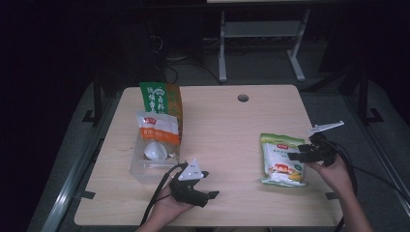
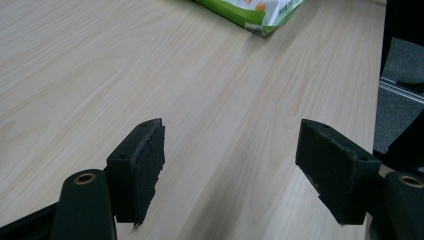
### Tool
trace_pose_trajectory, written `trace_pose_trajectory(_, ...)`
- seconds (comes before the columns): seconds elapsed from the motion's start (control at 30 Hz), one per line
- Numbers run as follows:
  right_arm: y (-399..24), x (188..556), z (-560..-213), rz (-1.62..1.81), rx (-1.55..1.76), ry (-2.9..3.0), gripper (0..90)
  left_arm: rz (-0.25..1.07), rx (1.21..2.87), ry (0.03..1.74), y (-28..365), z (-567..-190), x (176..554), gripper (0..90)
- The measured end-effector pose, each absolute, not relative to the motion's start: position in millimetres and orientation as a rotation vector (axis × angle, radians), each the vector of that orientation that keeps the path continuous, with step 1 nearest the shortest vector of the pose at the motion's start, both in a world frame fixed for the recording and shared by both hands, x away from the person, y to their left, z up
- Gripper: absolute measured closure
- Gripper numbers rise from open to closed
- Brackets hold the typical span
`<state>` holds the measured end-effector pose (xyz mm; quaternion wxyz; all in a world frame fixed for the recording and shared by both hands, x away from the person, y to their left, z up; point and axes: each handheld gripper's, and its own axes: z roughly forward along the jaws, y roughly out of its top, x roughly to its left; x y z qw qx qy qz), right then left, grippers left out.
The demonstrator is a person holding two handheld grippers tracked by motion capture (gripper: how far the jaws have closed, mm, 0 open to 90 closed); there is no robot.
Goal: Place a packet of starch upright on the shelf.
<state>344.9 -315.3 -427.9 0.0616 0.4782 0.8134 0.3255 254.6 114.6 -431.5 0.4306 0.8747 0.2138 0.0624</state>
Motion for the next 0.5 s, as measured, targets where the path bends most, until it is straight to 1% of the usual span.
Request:
trace_pose_trajectory(0.13, -330, 345, -432, 0.957, 1.492, 2.44, 33.5, 0.15, 2.185, 0.527, 109, -431, 255, 27.5)
trace_pose_trajectory(0.33, -339, 345, -441, 0.89, 1.522, 2.445, 33.0, 0.127, 2.178, 0.527, 100, -431, 260, 27.4)
trace_pose_trajectory(0.4, -341, 346, -447, 0.895, 1.539, 2.459, 31.3, 0.125, 2.179, 0.523, 96, -430, 262, 27.4)
trace_pose_trajectory(0.5, -348, 347, -452, 0.953, 1.589, 2.454, 31.0, 0.121, 2.18, 0.513, 91, -429, 264, 27.3)
